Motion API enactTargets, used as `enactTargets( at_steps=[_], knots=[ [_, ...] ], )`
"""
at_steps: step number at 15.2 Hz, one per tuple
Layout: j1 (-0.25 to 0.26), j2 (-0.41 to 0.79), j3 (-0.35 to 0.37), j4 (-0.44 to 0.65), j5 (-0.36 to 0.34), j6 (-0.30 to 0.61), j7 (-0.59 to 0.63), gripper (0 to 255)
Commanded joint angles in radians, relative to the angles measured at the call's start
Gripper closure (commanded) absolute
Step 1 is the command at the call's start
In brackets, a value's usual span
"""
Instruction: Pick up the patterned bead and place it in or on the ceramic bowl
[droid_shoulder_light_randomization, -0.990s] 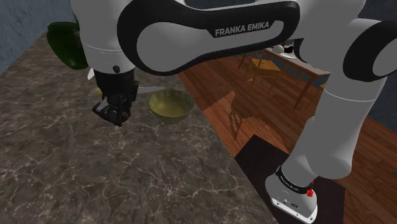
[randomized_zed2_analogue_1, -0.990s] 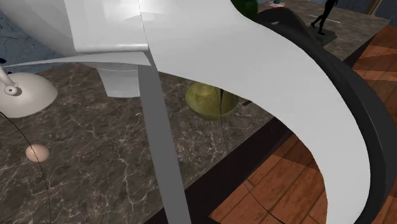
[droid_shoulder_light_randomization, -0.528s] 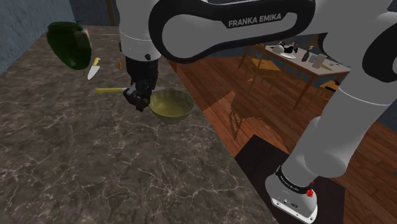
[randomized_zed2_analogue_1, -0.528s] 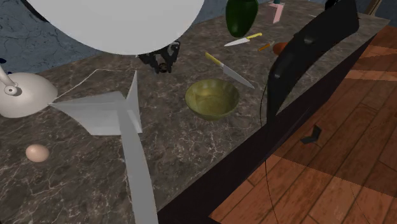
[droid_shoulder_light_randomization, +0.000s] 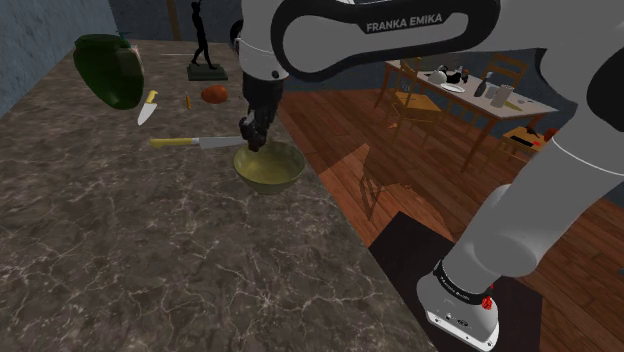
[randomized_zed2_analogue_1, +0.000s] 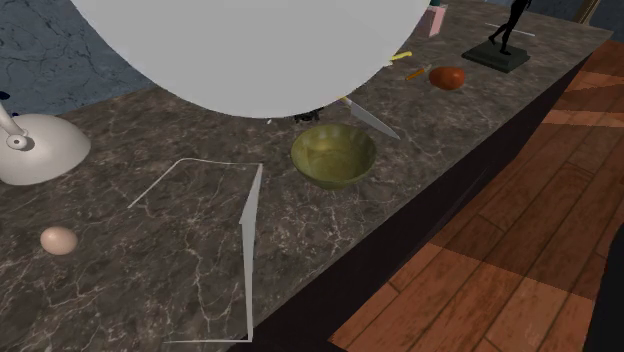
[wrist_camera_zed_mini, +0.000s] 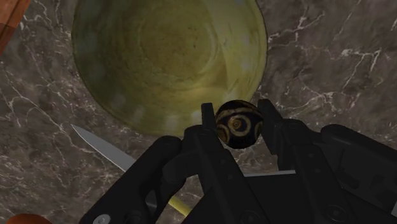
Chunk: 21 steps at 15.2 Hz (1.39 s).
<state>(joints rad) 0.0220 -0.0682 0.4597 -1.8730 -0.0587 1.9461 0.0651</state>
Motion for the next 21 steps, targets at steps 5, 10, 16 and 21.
enactTargets(
  at_steps=[5, 10, 16, 21],
  knots=[
    [-0.046, -0.038, -0.062, -0.074, 0.028, 0.046, -0.117, 255],
    [-0.046, -0.029, -0.06, -0.132, 0.023, 0.112, -0.11, 255],
    [-0.045, -0.012, -0.057, -0.192, 0.013, 0.188, -0.1, 255],
    [-0.045, -0.012, -0.057, -0.192, 0.013, 0.188, -0.1, 255]
  ],
)
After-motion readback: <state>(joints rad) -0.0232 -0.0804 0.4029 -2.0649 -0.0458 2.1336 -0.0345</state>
